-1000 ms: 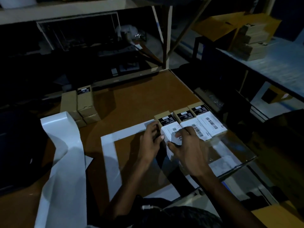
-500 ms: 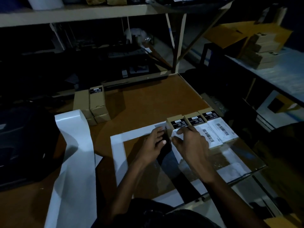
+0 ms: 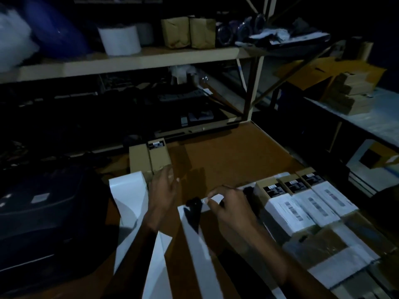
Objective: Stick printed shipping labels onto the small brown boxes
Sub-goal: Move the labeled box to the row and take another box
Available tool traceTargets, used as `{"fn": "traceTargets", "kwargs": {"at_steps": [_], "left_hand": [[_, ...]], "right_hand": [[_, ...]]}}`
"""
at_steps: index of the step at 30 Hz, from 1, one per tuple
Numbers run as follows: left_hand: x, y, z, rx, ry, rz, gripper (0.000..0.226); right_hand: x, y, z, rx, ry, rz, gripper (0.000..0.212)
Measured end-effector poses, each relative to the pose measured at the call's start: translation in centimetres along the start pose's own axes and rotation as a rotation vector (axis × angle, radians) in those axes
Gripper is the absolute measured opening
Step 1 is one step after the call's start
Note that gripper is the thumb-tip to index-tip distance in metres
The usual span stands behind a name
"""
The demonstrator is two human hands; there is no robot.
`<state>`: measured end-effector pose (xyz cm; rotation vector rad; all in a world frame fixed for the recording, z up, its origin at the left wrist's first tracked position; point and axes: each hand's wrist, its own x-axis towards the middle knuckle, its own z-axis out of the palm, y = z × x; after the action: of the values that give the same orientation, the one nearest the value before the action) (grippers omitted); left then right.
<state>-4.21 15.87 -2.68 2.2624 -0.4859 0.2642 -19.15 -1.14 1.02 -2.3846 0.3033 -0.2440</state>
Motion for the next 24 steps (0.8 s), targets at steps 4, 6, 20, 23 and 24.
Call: {"fn": "traceTargets", "kwargs": {"at_steps": [4,6,20,23,24], "left_hand": [[3.0,-1.9,0.1,0.354,-0.007,-0.121,0.064],[3.7,-2.5,0.1,0.48,-0.038,-0.241,0.078],[4.5,-3.0,1.4,0.621,0.064,-0.37,0.062],[4.8,-3.0,1.2,0.6,0.067,-0.383,0.064],[4.7,-2.9,1.2,0.586,0.071,-0.382,0.065]], "right_hand": [[4.7,-1.3,2.6,0.111,-0.04,-0.031,0.023],[7.0,-2.3,3.8,0.168,-0.112,0.006,0.031],[18.6,-5.9,11.9,0.573,-0.24,0.225,0.019],[18.6,-5.5,11.8,0.68,-0.243,0.29,0.03],[18.7,-5.2,11.8,0.706,-0.26,0.307,0.04]]}}
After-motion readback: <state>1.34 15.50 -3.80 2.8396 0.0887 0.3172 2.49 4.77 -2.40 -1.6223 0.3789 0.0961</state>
